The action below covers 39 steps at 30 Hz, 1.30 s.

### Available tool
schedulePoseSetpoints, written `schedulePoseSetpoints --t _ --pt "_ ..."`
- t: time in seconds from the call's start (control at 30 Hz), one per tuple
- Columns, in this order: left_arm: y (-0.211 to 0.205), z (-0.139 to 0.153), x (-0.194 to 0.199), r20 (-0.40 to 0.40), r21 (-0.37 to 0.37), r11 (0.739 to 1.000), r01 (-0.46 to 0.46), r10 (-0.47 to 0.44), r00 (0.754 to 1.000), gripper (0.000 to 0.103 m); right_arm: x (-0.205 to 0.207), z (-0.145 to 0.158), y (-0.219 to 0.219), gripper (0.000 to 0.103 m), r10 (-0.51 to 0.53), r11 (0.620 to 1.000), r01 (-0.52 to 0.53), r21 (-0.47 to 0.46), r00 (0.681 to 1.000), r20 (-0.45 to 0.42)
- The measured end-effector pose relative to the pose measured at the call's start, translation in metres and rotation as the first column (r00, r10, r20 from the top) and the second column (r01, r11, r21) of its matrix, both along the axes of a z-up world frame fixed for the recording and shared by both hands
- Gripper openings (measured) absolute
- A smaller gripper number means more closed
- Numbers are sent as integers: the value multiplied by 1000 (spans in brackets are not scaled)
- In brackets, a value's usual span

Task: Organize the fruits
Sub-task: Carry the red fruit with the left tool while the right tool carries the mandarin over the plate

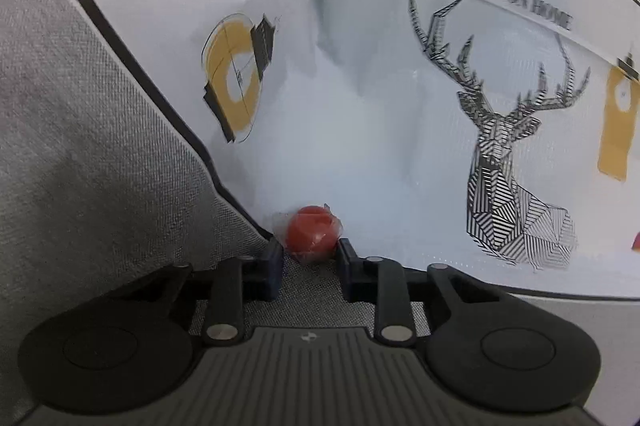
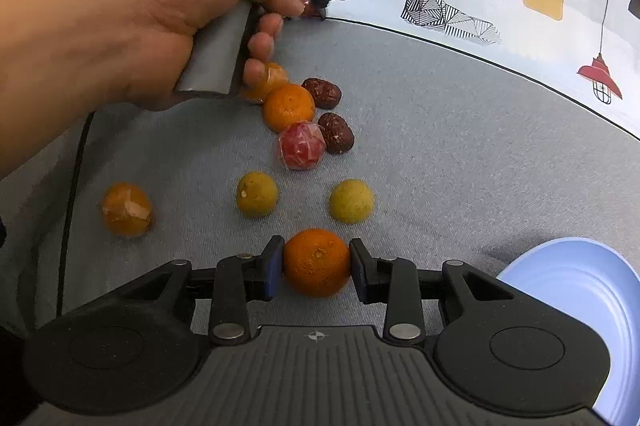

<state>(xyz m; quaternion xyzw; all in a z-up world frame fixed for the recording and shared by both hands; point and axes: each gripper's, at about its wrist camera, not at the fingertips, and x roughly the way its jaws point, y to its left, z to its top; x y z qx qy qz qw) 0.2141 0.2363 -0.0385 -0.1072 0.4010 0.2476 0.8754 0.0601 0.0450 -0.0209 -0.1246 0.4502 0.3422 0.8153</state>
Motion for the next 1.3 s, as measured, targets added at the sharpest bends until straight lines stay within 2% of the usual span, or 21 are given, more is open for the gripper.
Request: schedulePoseSetpoints --t 0.1,0.27,0.4,0.47,0.53,0.67,0.77,0.9,0.97,1.03,1.1,1.2,1.3 --pt "-4 12 -9 25 -29 1000 9 -8 1000 27 2 1 2 36 0 1000 0 -8 1000 6" --pt "-21 51 -39 58 -66 997 39 -35 998 27 -2 7 1 36 0 1000 -1 15 999 38" --pt "-54 79 -83 24 -97 991 92 -90 996 27 -3 22 -10 36 -17 998 12 60 997 78" --pt "-67 92 -110 27 -124 988 90 -87 996 27 -3 33 -19 36 -41 996 32 87 994 104" --pt "-82 105 -138 42 -156 982 103 -98 994 27 -4 44 -33 36 -78 991 63 118 989 127" --pt "-123 127 -174 73 -126 974 187 -179 981 27 -10 68 -77 36 -182 970 158 183 976 123" --pt "-150 141 -196 127 -142 958 251 -234 964 26 -17 87 -117 36 -265 947 235 221 957 118" --pt "-184 132 -231 178 -156 930 333 -305 936 27 -29 105 -173 36 -326 934 284 216 926 192" --pt "-204 110 -249 135 -116 913 391 -376 917 27 -34 95 -197 36 -356 926 314 211 911 207" --pt "-215 89 -247 11 -119 911 395 -396 918 26 -40 77 -220 36 -395 913 362 190 900 185" --pt "-216 86 -243 29 -156 896 416 -417 909 26 -41 61 -235 36 -434 897 411 164 889 144" --pt "-222 84 -235 32 -121 893 434 -433 901 26 -31 58 -253 36 -478 870 456 185 874 91" --pt "-223 76 -228 44 -209 874 440 -441 897 26 -29 52 -261 36 -487 869 470 157 869 93"
